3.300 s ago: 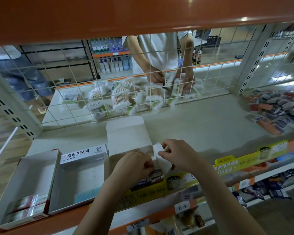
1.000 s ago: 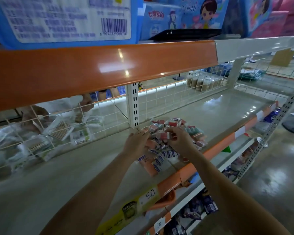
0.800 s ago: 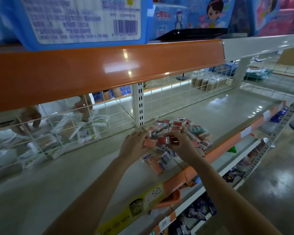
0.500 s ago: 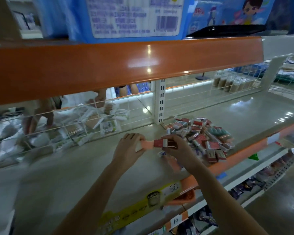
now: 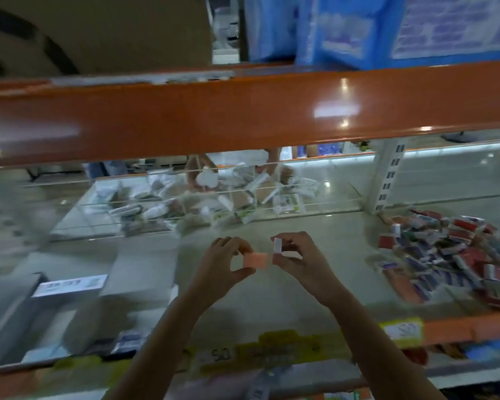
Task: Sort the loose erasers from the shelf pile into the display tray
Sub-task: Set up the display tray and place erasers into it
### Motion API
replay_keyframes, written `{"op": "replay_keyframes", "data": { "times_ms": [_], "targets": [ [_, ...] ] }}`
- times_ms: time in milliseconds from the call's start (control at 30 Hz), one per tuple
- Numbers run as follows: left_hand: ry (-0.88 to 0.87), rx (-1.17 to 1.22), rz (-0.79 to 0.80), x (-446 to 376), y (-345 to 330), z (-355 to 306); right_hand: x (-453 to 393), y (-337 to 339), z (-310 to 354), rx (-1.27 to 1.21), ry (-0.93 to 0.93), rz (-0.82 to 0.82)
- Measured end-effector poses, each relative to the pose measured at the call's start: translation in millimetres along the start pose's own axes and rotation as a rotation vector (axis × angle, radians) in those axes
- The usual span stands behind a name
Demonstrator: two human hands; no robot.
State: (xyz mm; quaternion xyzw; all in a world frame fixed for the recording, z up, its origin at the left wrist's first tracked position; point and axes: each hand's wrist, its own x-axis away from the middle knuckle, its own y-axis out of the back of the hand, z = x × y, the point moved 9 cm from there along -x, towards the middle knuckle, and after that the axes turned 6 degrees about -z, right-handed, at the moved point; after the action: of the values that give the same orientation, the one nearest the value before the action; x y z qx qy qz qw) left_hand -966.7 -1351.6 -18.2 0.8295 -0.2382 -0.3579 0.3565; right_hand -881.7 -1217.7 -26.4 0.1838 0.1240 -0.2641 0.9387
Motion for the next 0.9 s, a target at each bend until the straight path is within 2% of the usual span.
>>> {"op": "replay_keyframes", "data": {
  "times_ms": [200, 467, 900],
  "targets": [
    [0.044, -0.078, 0.005, 35.3, 63.8, 57.9, -3.2, -88.2, 36.5, 0.174, 0.167, 0.129],
    [0.118, -0.151, 0.084, 72.6, 110.7, 124.0, -0.5, -184.2, 62.3, 0.355, 0.215, 0.312],
    [0.14, -0.098, 0.099, 110.3, 155.2, 175.7, 13.1, -256.3, 80.9, 0.372, 0.239, 0.393]
  ]
}}
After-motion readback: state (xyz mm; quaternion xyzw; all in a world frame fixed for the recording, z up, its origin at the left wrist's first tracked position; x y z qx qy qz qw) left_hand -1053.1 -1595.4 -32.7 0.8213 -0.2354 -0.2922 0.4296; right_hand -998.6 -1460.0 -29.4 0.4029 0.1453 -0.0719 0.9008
